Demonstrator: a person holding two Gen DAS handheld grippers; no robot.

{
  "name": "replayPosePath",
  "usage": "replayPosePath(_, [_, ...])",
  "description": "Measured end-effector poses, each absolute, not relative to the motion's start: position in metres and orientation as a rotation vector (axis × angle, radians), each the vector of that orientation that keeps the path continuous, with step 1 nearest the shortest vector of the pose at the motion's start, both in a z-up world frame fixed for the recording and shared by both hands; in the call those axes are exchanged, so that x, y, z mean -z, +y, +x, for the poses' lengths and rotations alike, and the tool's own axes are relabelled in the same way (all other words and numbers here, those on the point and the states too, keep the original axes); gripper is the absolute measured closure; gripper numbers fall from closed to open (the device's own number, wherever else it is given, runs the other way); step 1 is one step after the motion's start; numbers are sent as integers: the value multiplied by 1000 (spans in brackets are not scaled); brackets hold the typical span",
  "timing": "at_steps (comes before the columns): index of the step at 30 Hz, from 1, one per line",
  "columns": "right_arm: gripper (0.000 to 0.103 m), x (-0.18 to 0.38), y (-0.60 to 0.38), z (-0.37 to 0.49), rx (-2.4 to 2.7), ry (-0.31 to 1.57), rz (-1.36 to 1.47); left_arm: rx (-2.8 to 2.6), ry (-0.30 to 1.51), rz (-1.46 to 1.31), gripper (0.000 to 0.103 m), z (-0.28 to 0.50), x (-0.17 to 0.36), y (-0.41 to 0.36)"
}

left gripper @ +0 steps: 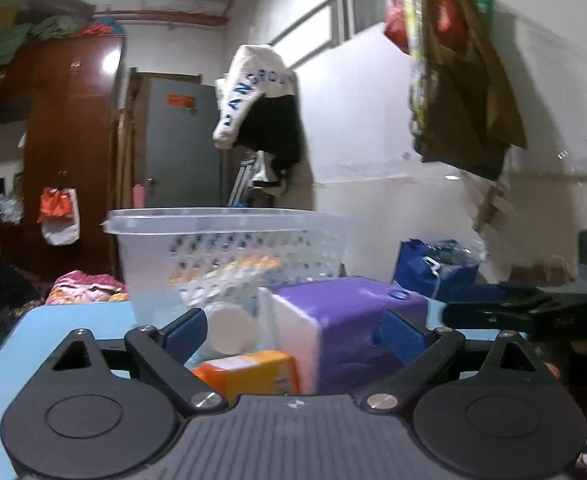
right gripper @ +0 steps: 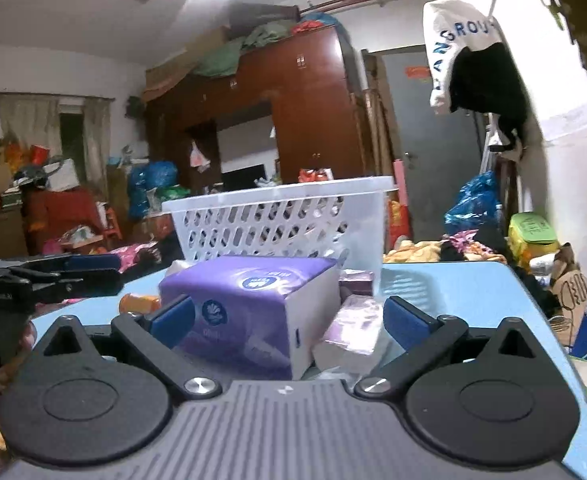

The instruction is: Organize objects

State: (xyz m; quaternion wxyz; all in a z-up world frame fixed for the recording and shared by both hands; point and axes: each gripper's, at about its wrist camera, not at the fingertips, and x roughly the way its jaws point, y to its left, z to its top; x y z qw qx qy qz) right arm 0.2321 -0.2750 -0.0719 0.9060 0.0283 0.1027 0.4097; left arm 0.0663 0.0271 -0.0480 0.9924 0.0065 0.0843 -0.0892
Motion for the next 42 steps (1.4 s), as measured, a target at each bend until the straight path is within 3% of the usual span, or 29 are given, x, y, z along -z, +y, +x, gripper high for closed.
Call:
replayPosePath(3, [13,78,-269,230,-868,223,37,189,183,23,11,75,51,17])
replayPosePath(6, [29,80,-265,237,-895,250,27,192,210,10,20,85,57,13])
replayPosePath(10, [32,81,-267,236,-896,243,20,188,247,1,29,97,65,10])
replayPosePath(13, [43,81,-261,237,-905,257,-17,190,242,-11,32,99,66,10])
replayPosePath(14, [45,82,-259,237,-911,266,-28,191,244,-8,39,100,67,9])
replayPosePath(17, [47,84,-257,234,-908,266,-53,206,241,24,49,99,69,3])
replayPosePath(25, [52,84,-254,223,-875,240,-103,170,230,101,54,96,69,-9])
replayPosePath(42, [54,64,-254,194,-826,114,-126,160,84,131,56,66,57,-14])
